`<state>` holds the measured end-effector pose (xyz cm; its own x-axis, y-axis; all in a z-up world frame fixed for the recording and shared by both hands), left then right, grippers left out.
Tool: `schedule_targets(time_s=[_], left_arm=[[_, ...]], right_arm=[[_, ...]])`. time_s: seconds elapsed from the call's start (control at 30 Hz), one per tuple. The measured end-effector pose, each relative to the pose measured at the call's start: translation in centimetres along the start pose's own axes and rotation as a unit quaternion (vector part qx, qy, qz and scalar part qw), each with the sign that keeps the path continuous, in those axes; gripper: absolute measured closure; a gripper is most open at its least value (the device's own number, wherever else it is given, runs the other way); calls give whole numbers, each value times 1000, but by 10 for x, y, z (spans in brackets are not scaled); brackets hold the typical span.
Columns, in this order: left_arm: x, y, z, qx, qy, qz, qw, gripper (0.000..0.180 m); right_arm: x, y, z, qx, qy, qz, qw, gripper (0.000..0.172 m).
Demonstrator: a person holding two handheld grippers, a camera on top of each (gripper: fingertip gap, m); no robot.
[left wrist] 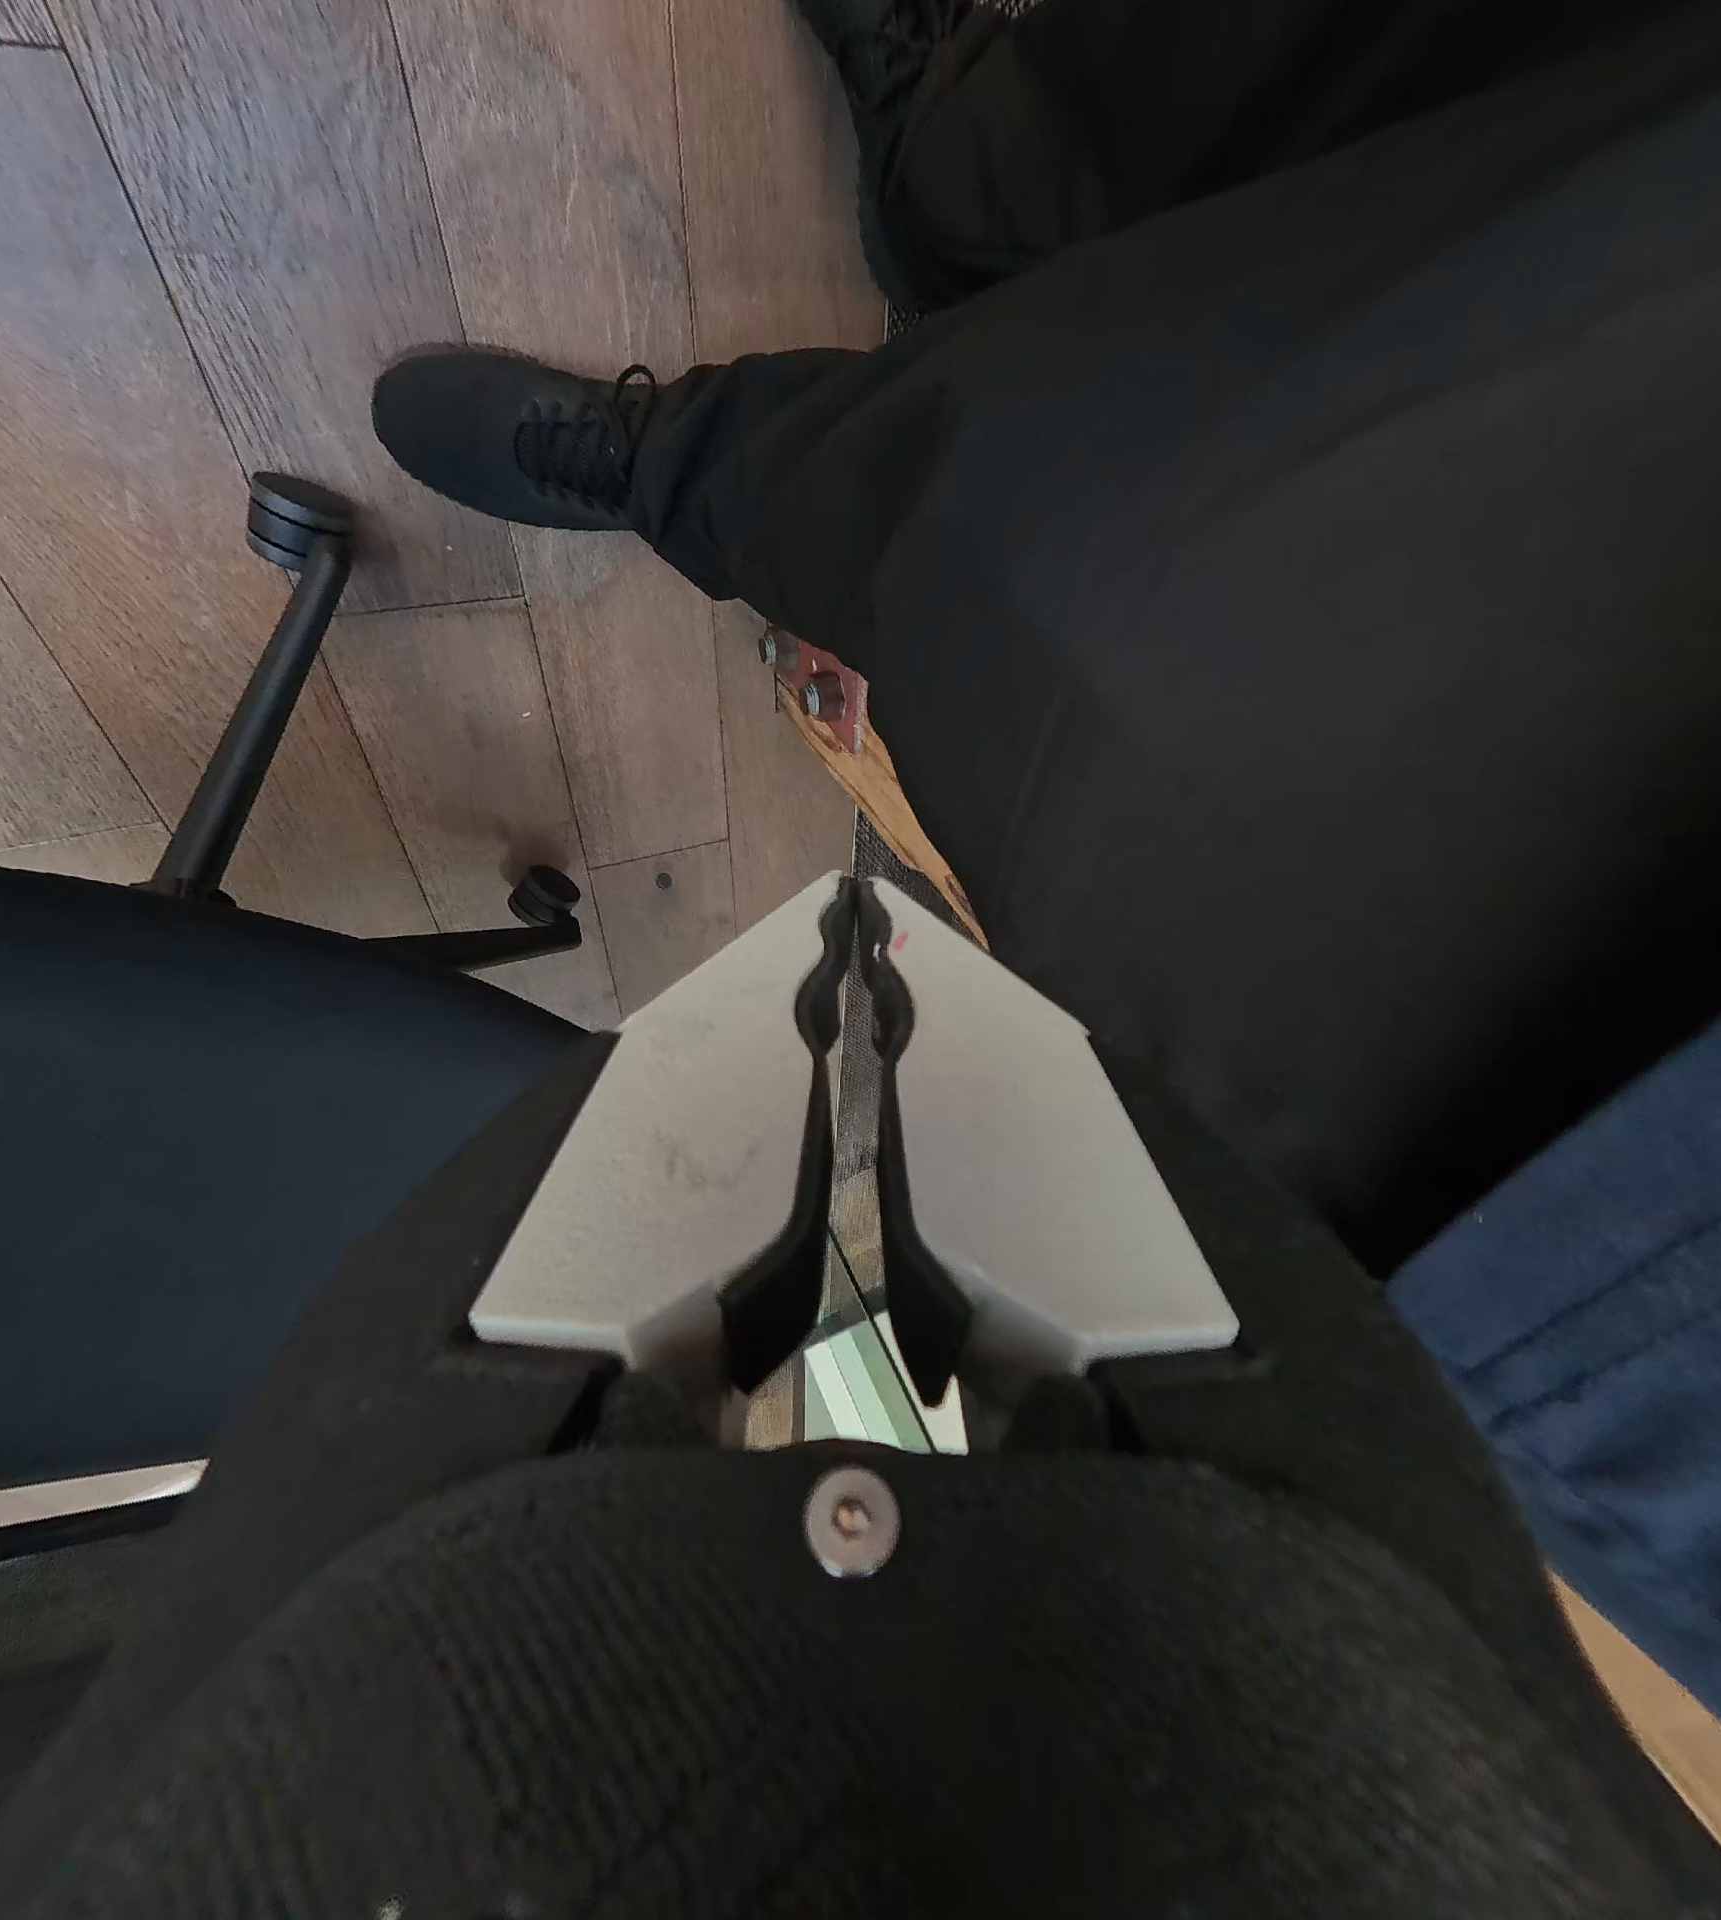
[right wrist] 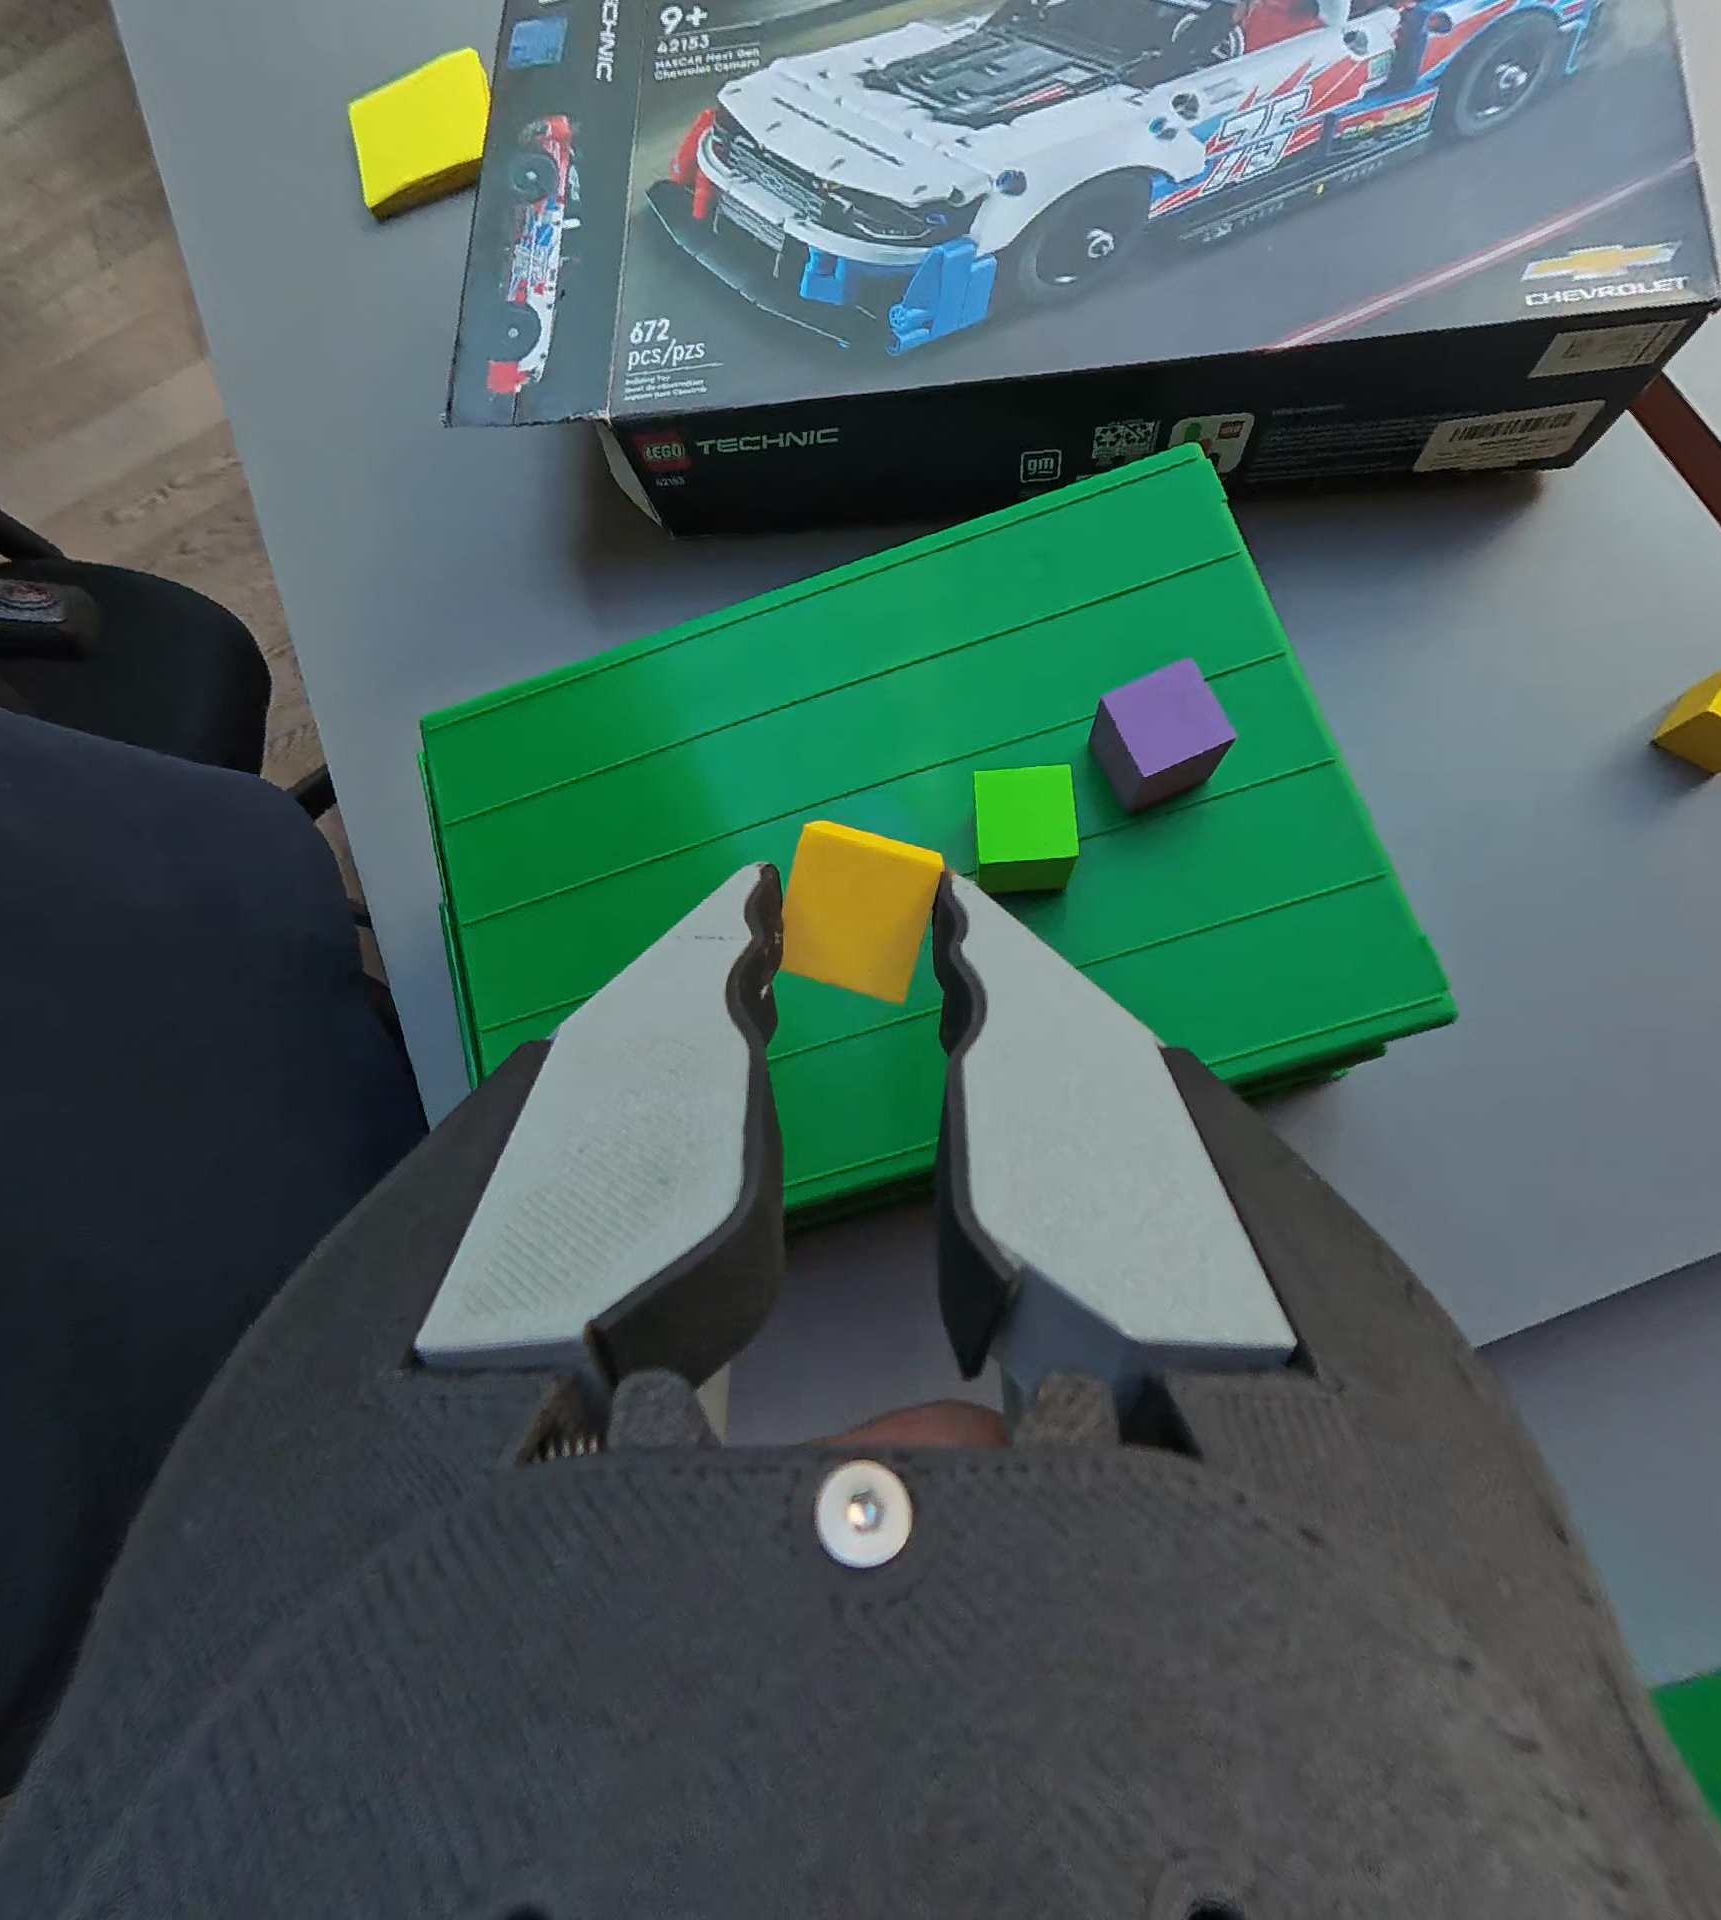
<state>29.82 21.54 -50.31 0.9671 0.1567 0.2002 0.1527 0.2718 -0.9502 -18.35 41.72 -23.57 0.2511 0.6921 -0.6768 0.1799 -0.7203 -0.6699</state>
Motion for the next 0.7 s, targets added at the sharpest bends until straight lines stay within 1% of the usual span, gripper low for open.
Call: schedule_targets(time_s=[0.2, 0.4, 0.53, 0.7], left_arm=[[11, 5, 4, 2, 1, -14, 1000, 180], [10, 3, 6, 2, -7, -9, 1000, 180], [8, 2, 7, 2, -8, -7, 1000, 180], [5, 1, 7, 1, -8, -4, 1000, 180]], right_arm=[[4, 13, 3, 12, -18, -42, 999, 145], [0, 17, 0, -6, -29, -54, 998, 145], [-8, 28, -8, -25, -37, -58, 997, 145], [3, 49, -4, -15, -34, -114, 993, 145]])
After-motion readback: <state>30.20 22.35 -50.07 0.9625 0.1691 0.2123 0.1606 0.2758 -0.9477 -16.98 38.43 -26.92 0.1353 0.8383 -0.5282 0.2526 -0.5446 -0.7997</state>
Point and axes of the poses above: each gripper's, where its closed fingertips meet, y out along the fingers, x out of its underside, z = x × y across the jaws, the point moved 1 cm from there along -y, back along the fingers, and after that the axes turned 12 degrees about -x, right-handed, at the moved point
